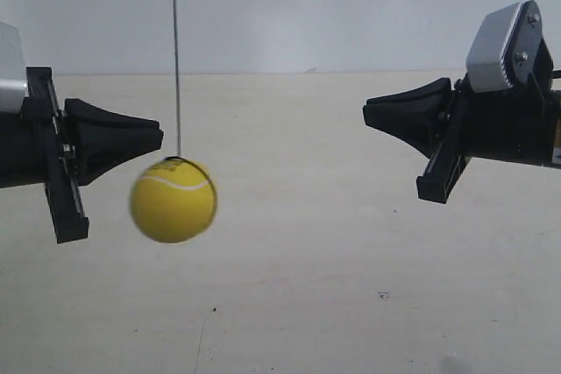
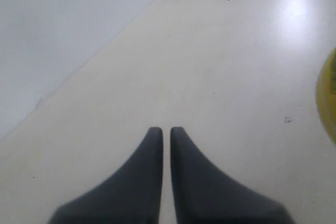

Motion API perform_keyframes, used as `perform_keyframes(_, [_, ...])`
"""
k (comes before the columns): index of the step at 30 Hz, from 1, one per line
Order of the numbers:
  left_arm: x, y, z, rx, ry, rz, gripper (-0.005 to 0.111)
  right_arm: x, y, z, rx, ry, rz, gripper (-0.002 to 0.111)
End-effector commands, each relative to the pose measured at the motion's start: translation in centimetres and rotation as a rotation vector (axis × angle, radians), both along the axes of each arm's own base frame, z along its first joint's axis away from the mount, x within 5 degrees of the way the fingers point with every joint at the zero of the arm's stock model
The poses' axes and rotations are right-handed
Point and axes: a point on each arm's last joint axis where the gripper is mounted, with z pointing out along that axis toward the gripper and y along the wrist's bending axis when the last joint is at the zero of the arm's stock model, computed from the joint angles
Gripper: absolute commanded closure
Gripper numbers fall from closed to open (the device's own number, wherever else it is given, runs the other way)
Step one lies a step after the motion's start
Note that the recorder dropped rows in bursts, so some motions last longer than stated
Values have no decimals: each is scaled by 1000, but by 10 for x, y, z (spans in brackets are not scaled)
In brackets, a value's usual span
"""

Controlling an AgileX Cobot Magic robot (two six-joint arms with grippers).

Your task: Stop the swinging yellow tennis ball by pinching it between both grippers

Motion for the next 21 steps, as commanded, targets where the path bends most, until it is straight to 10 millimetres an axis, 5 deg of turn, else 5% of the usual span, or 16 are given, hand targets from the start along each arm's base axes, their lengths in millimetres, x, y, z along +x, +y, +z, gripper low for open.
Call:
perform_keyframes(1, [1, -1, -3, -11, 18, -33, 102, -1, 2, 2, 16, 1, 19, 108])
perform_keyframes(21, [-7, -7, 2, -69, -2, -133, 102, -7, 6, 5, 63, 9, 98, 108])
